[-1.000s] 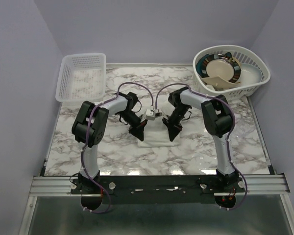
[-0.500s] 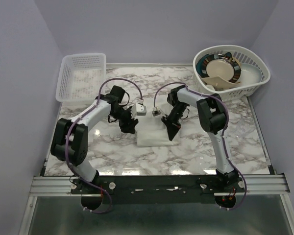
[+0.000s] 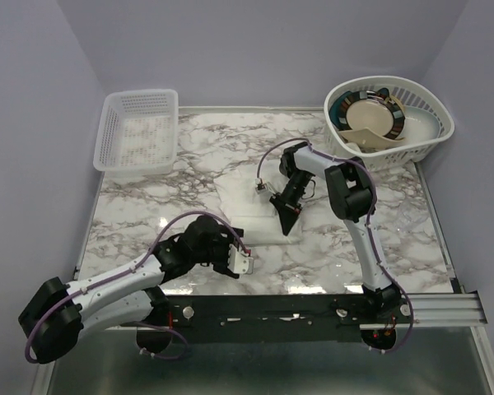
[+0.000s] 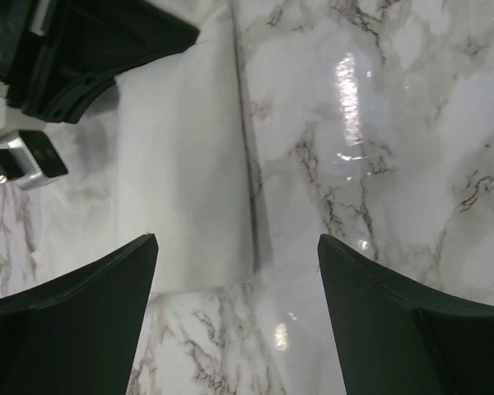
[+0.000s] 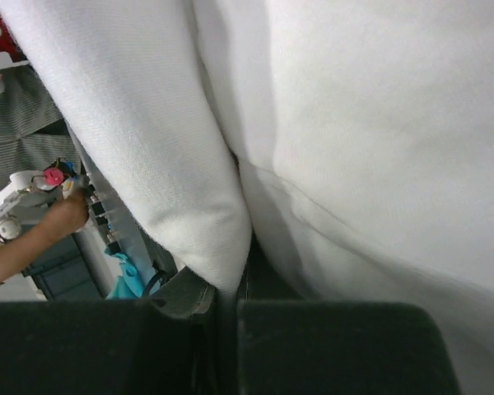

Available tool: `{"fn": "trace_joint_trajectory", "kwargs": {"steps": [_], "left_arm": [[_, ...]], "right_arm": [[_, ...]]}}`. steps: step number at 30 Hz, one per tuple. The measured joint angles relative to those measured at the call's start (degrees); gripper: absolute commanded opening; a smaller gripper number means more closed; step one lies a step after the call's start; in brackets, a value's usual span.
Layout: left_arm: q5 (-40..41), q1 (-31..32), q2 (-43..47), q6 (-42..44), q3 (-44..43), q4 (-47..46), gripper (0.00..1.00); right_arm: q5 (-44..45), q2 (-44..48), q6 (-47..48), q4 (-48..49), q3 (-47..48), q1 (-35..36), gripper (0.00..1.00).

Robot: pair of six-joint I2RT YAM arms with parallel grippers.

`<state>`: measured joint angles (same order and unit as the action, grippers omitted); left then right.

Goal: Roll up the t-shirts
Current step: Roll the T-shirt to the center of the board.

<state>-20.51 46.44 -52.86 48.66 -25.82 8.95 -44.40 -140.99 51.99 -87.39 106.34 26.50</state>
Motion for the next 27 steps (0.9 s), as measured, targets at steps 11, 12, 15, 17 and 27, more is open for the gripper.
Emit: {"fn": "trace_joint_trajectory", "kwargs": {"steps": [11, 12, 15, 17, 27], "left_arm": [[7.4, 4.1, -9.1, -4.3, 3.9, -13.4, 0.82], [7.7, 4.2, -9.2, -4.2, 4.0, -14.2, 0.83], [9.0, 4.3, -10.3, -2.4, 5.4, -16.4, 0.83], [10.1, 4.3, -11.7, -1.0, 6.2, -16.8, 0.83], [12.7, 4.3, -16.9, 6.6, 7.6, -23.4, 0.68]], "right_arm": [[0.4, -0.5, -3.0, -0.1, 0.6, 0.0, 0.14], [0.5, -0.8, -3.6, -0.3, 0.9, 0.0, 0.15], [0.5, -1.6, -5.2, -1.0, 1.8, 0.0, 0.16], [0.6, -1.9, -5.8, -1.3, 2.1, 0.0, 0.17], [0.7, -2.2, -7.3, -1.4, 2.5, 0.0, 0.18]]}}
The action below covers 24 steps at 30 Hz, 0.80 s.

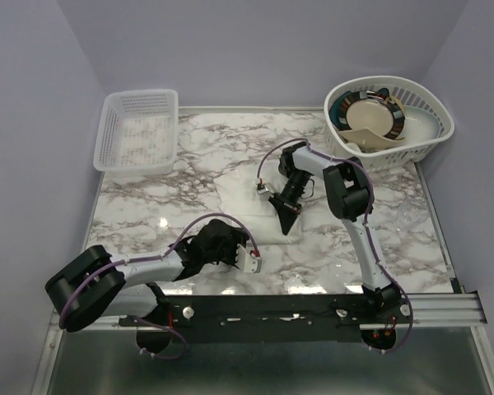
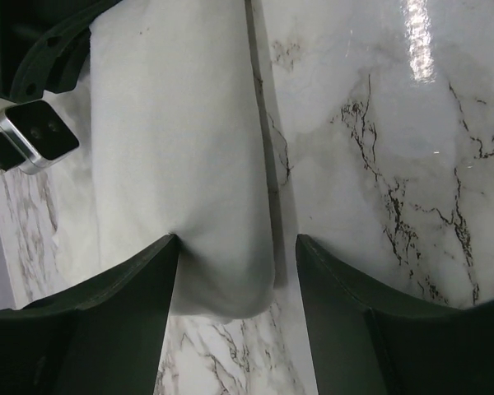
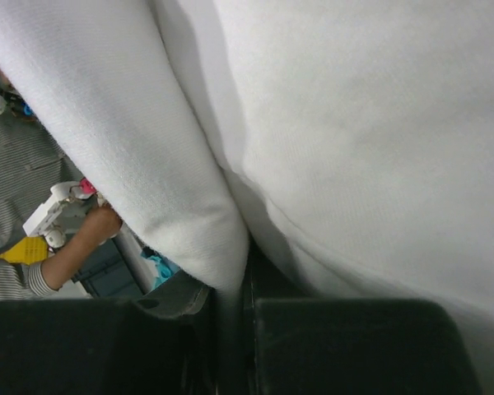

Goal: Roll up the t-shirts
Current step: Roll the T-shirt to the center of the board.

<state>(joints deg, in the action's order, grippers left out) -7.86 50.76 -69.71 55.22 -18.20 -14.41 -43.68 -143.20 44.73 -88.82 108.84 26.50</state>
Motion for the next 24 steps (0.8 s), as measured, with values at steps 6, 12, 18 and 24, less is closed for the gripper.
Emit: {"fn": "trace_joint_trajectory", "kwargs": {"steps": [6, 12, 18, 24], "left_arm": [[2.2, 0.0, -7.0, 1.9, -4.1, -1.1, 0.49], [2.4, -0.2, -9.9, 0.5, -8.2, 3.4, 0.29], [-0.8, -1.5, -10.9, -1.4, -13.0, 10.8, 0.24], [-8.8, -5.9, -11.6, -4.8, -17.9, 19.6, 0.21]], "right_arm": [[0.1, -0.2, -0.4, -0.2, 0.3, 0.0, 0.25], [0.0, -0.2, -1.1, -0.7, 0.3, 0.0, 0.88], [-1.9, 4.6, 0.0, -2.8, -1.4, 0.2, 1.00], [1.8, 10.9, 1.6, 4.5, -3.4, -0.8, 1.00]]}}
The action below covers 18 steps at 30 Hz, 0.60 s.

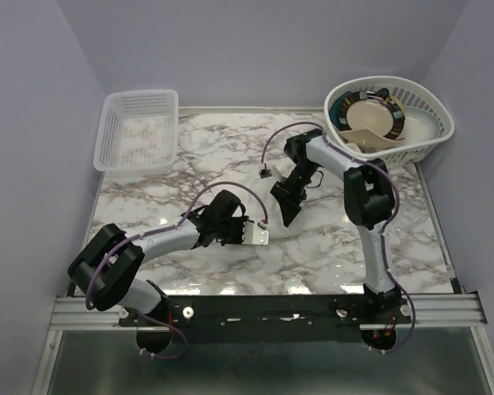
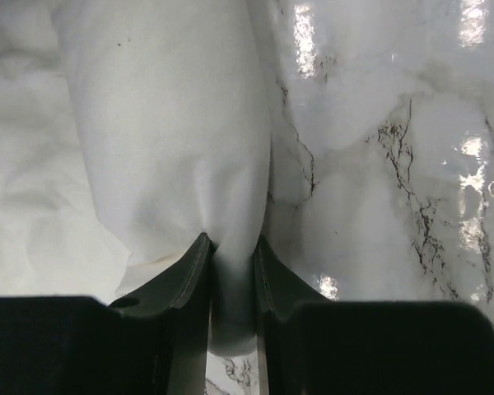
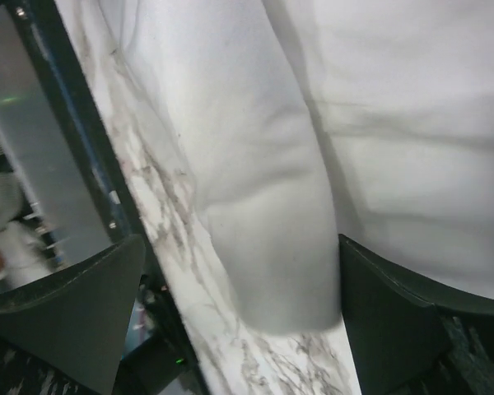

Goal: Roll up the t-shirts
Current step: Roll the T-shirt to the center of the board.

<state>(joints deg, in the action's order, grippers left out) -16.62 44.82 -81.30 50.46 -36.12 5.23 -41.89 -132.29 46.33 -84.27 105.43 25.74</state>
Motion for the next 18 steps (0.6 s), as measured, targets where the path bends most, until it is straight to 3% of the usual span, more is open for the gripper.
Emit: {"fn": "trace_joint_trajectory", "kwargs": {"steps": [4, 7, 13, 16, 18], "left_arm": [[-7.0, -4.3, -0.9, -2.2, -3.7, 6.9, 0.22], [-11.1, -6.5, -1.1, -2.8, -5.2, 11.2, 0.22], [-18.7, -10.9, -5.9, -3.9, -11.9, 20.3, 0.23], [-21.9, -12.9, -7.7, -4.6, -14.5, 23.6, 0.24], [-23.3, -13.8, -7.8, -4.7, -15.2, 25.3, 0.24]], "right_arm": [[3.1, 10.9, 0.2, 5.4, -7.0, -0.9, 1.00], [6.4, 24.3, 0.1, 13.0, -19.8, -1.6, 1.00], [9.9, 55.0, 3.7, 39.3, -50.5, -0.6, 1.00], [11.3, 62.6, 6.0, 48.6, -59.9, 2.5, 1.00], [12.1, 62.4, 7.2, 53.2, -61.9, 5.0, 1.00]]}}
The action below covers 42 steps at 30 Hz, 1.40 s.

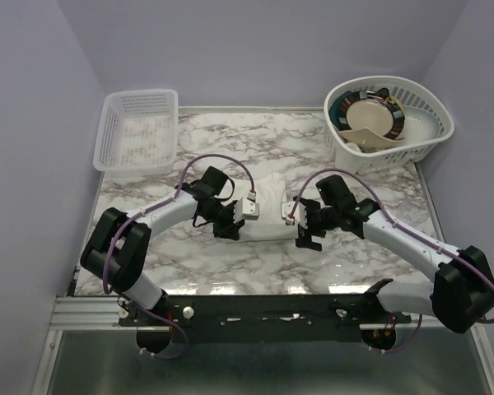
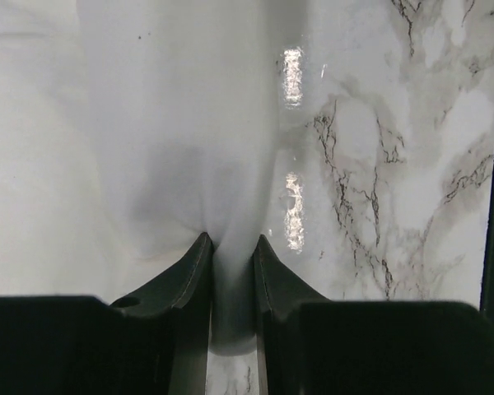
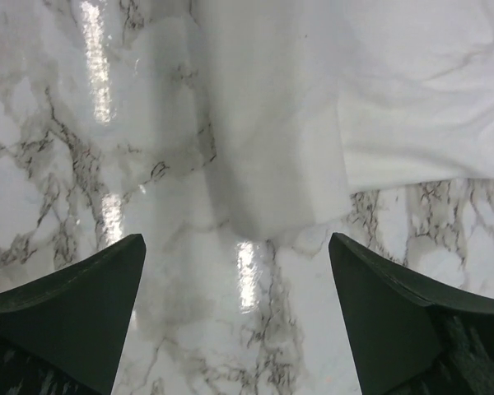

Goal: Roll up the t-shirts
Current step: Roll the T-shirt to the center of the board.

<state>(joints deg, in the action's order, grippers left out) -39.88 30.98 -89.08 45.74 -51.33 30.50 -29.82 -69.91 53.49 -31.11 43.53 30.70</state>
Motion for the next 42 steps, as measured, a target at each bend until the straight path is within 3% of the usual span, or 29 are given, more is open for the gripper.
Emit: {"fn": "trace_joint_trajectory", "kwargs": {"steps": [8, 22, 25, 28, 29, 31, 32, 35, 37, 38, 42], "left_arm": [[-4.5, -1.0, -2.4, -1.1, -3.6, 5.1, 0.25], [-8.3, -3.3, -3.7, -2.3, -4.9, 7.5, 0.26], [-9.5, -4.1, -3.8, -2.2, -5.0, 8.3, 0.27], [-10.5, -4.7, -4.5, -1.8, -5.5, 9.1, 0.27], [-10.8, -4.9, -4.9, -1.6, -5.7, 9.4, 0.28], [-11.3, -5.1, -5.4, -1.4, -6.1, 10.0, 0.32], [-11.4, -5.3, -5.9, -1.2, -6.4, 10.3, 0.45], [-11.6, -5.8, -6.1, -1.7, -6.6, 10.5, 0.69], [-11.2, -6.3, -5.0, -3.2, -5.9, 9.3, 0.78], [-10.7, -6.6, -3.6, -4.2, -4.9, 7.9, 0.98], [-5.6, -7.1, 9.8, -7.9, 1.0, 2.3, 0.99]], "right_arm": [[1.1, -3.2, 2.9, 13.1, -1.7, 5.4, 1.00], [2.1, -13.9, 5.9, 17.2, -1.7, 9.2, 1.00], [2.9, -15.3, 6.6, 18.4, -1.4, 9.5, 0.91], [4.0, -16.6, 6.8, 19.5, -0.4, 9.7, 0.76], [4.3, -16.9, 6.7, 19.8, -0.2, 9.7, 0.60], [5.0, -17.3, 6.5, 20.2, 0.2, 9.7, 0.44], [5.5, -17.7, 6.0, 20.7, 0.5, 9.8, 0.30], [6.0, -18.3, 5.8, 20.9, 1.3, 9.9, 0.01], [6.5, -18.5, 6.4, 20.4, 2.0, 9.9, 0.01], [6.6, -18.5, 6.3, 20.3, 2.1, 9.9, 0.01], [6.6, -18.5, 7.1, 17.4, 3.7, 9.9, 0.01]]}}
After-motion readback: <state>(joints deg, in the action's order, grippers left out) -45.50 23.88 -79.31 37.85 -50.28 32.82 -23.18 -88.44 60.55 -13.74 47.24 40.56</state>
